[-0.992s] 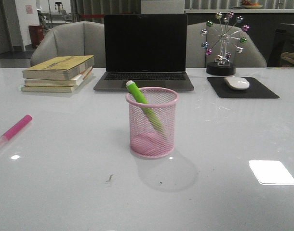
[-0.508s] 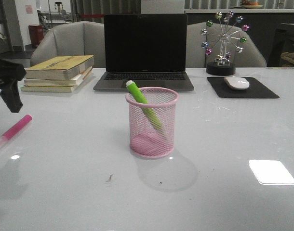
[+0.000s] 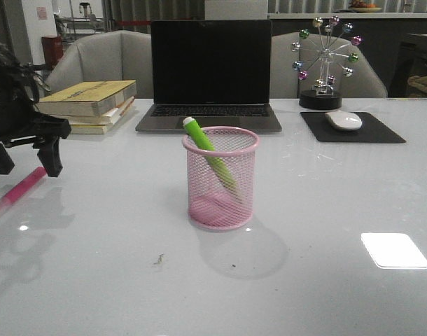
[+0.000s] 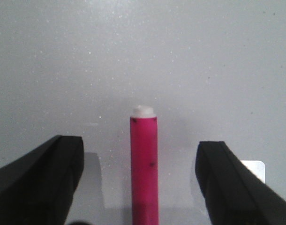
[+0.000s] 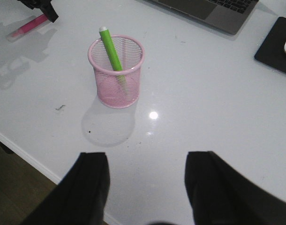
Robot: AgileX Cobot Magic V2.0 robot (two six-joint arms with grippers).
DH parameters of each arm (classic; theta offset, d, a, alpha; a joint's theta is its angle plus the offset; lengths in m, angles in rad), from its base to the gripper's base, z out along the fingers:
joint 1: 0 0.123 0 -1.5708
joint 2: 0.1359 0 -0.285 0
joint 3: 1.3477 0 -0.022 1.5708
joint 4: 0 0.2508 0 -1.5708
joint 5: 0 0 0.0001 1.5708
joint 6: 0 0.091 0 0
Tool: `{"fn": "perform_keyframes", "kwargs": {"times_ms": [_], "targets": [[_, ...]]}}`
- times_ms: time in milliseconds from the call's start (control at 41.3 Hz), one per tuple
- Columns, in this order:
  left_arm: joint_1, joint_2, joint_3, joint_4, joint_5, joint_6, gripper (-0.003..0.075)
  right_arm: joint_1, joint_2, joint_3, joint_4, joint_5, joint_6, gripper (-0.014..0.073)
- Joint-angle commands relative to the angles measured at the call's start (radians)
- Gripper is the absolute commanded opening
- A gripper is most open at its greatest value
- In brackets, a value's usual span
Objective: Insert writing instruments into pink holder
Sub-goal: 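Grasp the pink marker upright with the left gripper, then lift the pink marker and carry it above the pink holder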
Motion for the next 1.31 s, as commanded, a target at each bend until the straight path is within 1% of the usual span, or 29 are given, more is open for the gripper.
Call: {"fn": "perform_keyframes", "kwargs": {"times_ms": [0,387,460,629,775,968,1041,1138,1210,1283], "targets": [[0.003,-0.031,-0.061,-0.003,-0.015,-0.005,0.0549,-0.006,-0.002,-0.027,0.004,-0.074,-0.008,0.0477],[0.003,0.024,-0.13,-0.003,0.064,-0.005,0.054,-0.006,-0.002,-0.027,0.004,-0.074,-0.008,0.0477],[0.003,0.028,-0.132,-0.003,0.089,-0.005,0.0498,-0.006,-0.002,-0.027,0.004,-0.074,-0.008,0.0477],[0.003,0.028,-0.134,-0.003,0.108,-0.005,0.0345,-0.006,-0.002,-0.027,0.004,-0.074,-0.008,0.0477],[0.003,0.028,-0.134,-0.003,0.108,-0.005,0.0232,-0.006,-0.002,-0.027,0.004,-0.074,-0.008,0.0477],[0.003,0.023,-0.134,-0.003,0.123,-0.005,0.0117,-0.006,-0.002,-0.027,0.004,-0.074,-0.008,0.0477],[0.003,0.006,-0.134,-0.003,0.123,-0.005,0.0089,-0.006,-0.002,-0.027,0.004,-0.074,-0.008,0.0477],[0.002,-0.043,-0.119,-0.013,0.105,0.006,0.0091,-0.006,-0.002,-0.027,0.004,-0.074,-0.008,0.0477],[-0.005,-0.098,-0.081,-0.022,0.068,0.01,0.0091,-0.006,-0.002,-0.027,0.004,-0.074,-0.008,0.0477],[-0.011,-0.169,-0.018,-0.027,-0.003,0.01,0.0091,-0.006,-0.002,-0.027,0.004,-0.074,-0.008,0.0477]]}}
